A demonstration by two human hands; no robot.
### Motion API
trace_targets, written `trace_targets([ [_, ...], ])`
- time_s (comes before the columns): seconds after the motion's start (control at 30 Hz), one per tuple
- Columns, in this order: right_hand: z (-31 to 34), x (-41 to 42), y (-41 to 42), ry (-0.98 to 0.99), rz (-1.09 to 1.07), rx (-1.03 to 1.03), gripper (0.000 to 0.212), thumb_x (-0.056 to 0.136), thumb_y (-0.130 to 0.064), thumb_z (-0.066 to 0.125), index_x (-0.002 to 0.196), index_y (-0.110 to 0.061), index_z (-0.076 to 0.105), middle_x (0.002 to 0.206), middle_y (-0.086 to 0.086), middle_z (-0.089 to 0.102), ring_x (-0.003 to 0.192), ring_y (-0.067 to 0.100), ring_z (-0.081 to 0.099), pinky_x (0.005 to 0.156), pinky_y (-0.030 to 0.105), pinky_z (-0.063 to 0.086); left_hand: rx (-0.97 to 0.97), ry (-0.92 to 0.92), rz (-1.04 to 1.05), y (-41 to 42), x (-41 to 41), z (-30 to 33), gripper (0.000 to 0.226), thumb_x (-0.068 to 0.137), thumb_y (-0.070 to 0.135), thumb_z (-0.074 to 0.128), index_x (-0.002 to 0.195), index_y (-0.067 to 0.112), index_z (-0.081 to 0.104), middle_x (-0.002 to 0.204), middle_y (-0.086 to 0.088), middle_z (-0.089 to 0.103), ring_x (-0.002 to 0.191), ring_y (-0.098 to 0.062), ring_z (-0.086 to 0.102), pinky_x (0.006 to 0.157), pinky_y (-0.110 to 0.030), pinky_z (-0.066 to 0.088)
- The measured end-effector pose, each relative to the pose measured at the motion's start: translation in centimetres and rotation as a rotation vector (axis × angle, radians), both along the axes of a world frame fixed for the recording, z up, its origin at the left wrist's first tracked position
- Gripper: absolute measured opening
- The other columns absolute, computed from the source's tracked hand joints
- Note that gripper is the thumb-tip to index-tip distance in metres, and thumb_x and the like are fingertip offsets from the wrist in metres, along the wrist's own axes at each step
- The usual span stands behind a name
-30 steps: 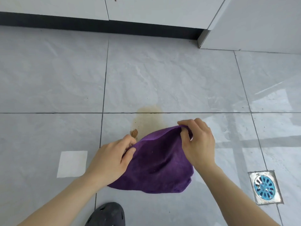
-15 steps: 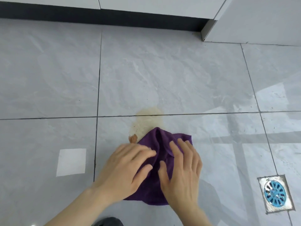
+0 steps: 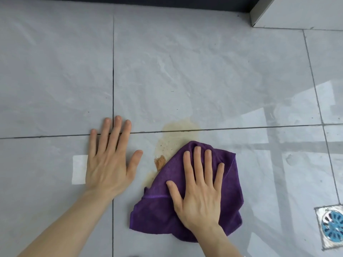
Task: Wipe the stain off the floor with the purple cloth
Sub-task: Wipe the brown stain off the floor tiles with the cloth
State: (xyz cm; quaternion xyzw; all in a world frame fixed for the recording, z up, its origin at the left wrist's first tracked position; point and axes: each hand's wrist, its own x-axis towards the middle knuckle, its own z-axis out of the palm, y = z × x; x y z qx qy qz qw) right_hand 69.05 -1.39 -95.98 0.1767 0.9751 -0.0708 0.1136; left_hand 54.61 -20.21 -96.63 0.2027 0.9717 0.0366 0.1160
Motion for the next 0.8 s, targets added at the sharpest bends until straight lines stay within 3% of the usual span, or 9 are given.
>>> trace_targets([
  [0.2,-0.1,-2.0,1.1,0.044,0.017,0.01,0.064,0.105,-0.047,0.03,0.162,-0.021,0.023,0.172,0.002,0.015,0.16,0.029,0.01,0.126,0.062,0.015,0.003,0.019,-0.007,-0.1,-0.2,0.0,0.076,0.1,0.059,0.018,0.165,0.02,0.011,0.174,-0.004,0.012,0.162,-0.027,0.006,0.13,-0.056,0.011],
  [0.47,-0.3,-4.5,3.2,0.137,0.057,-0.099,0.055,0.108,-0.034,0.032,0.161,-0.023,0.028,0.172,-0.004,0.02,0.161,0.023,0.008,0.129,0.055,0.013,0.008,0.024,-0.009,-0.1,-0.2,0.0,0.076,0.1,0.058,0.021,0.164,0.02,0.013,0.174,-0.004,0.014,0.162,-0.026,0.007,0.13,-0.056,0.01],
  [0.6,-0.1,-5.6,4.6,0.254,0.046,-0.283,0.048,0.109,-0.026,0.038,0.157,-0.025,0.039,0.168,-0.01,0.03,0.16,0.015,0.013,0.13,0.051,0.013,0.004,0.025,-0.009,-0.2,-0.2,0.0,0.076,0.1,0.06,0.018,0.164,0.02,0.012,0.174,-0.003,0.013,0.162,-0.026,0.007,0.13,-0.056,0.011],
  [0.73,2.2,-5.9,4.5,0.296,-0.267,-0.693,0.043,0.112,-0.031,0.029,0.15,-0.045,0.04,0.151,-0.049,0.027,0.153,-0.012,0.006,0.131,0.037,0.011,0.019,0.033,0.0,-0.1,-0.2,-0.1,0.076,0.1,0.059,0.021,0.164,0.021,0.014,0.174,-0.002,0.014,0.162,-0.025,0.008,0.129,-0.056,0.012],
  [0.8,3.4,-6.2,4.2,0.329,-0.47,-0.852,0.044,0.11,-0.042,0.029,0.151,-0.04,0.045,0.155,-0.035,0.041,0.157,0.003,0.017,0.13,0.041,0.019,0.025,0.035,-0.001,-0.1,-0.1,-0.2,0.076,0.099,0.058,0.025,0.164,0.02,0.016,0.174,-0.002,0.015,0.162,-0.025,0.009,0.13,-0.056,0.012],
])
